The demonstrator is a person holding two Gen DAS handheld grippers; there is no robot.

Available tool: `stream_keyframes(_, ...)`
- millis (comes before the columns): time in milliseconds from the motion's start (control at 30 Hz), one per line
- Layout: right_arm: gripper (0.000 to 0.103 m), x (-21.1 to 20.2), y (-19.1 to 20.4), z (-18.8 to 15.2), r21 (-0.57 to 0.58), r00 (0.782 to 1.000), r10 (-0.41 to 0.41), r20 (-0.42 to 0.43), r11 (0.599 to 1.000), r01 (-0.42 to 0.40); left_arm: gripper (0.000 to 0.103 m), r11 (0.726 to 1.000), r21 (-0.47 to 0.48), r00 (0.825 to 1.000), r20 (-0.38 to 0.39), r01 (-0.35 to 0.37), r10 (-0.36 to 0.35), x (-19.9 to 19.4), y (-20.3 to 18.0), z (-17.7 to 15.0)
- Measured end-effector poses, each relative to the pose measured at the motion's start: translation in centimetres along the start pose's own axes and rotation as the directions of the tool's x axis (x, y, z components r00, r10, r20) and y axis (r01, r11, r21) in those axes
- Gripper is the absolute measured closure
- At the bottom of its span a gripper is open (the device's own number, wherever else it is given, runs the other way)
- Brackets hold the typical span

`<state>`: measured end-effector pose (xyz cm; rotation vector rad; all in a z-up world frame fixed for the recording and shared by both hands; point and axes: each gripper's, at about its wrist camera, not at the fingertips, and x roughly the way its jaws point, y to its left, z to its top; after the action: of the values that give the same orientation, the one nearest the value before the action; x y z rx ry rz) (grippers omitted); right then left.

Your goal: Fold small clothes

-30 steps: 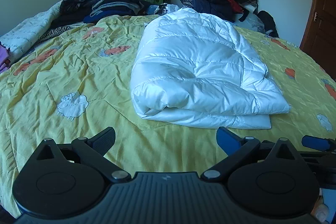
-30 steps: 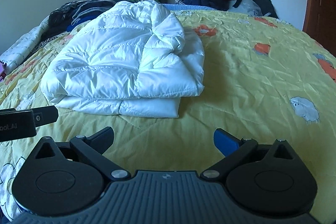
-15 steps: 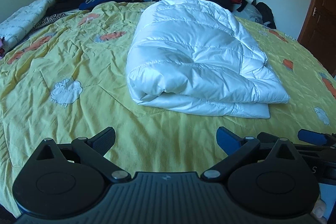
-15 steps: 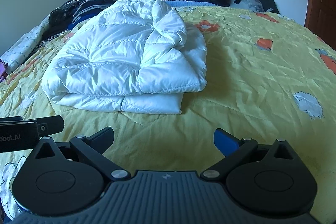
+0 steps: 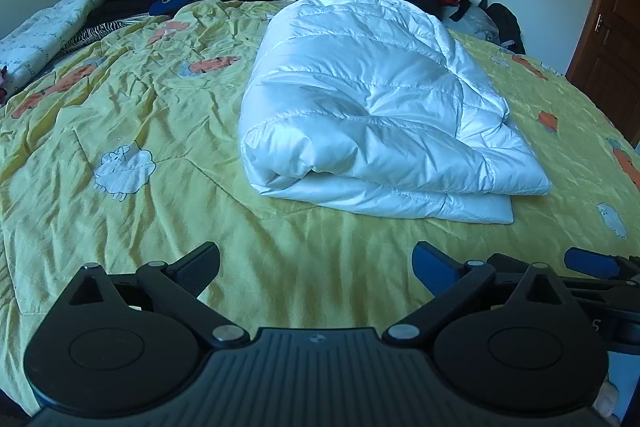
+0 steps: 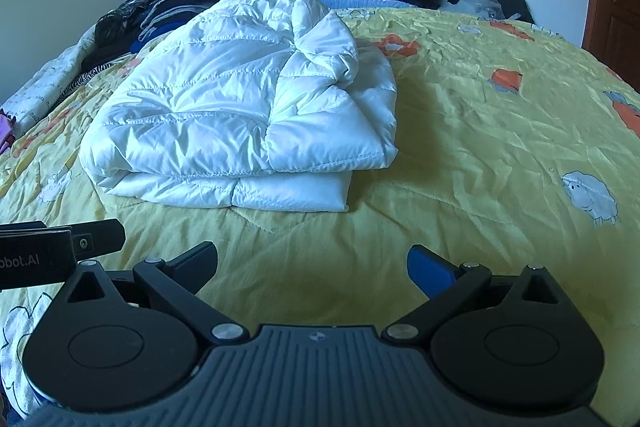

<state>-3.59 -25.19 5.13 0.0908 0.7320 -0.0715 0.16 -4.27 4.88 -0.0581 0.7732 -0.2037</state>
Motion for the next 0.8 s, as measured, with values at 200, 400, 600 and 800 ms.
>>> stream_keyframes(200, 0.0, 0.01, 0.02, -0.01, 0.0, 1.0, -0.001, -0.001, 1.0, 0.001, 0.0, 1.0, -0.001, 1.0, -0.001, 0.0, 0.0, 0.03, 0.01, -0.01)
stream_keyframes(400, 0.0, 0.12, -0.02, -0.06, 0.002, 1.0, 0.001, -0.005, 1.0, -0.001, 0.0, 1.0, 0.0, 1.0, -0.003, -0.002, 0.002, 0.09, 0.02, -0.09)
stream_keyframes(600, 0.0, 0.29, -0.05, -0.15, 0.003, 1.0, 0.002, -0.012, 1.0, -0.002, 0.0, 1.0, -0.002, 1.0, -0.008, -0.001, 0.001, 0.22, 0.04, -0.17)
stream_keyframes(800, 0.0, 0.46, -0.19, -0.08, 0.002, 1.0, 0.007, -0.021, 1.0, -0.007, 0.0, 0.999, -0.033, 0.999, 0.024, 0.038, -0.037, 0.18, 0.44, -0.33)
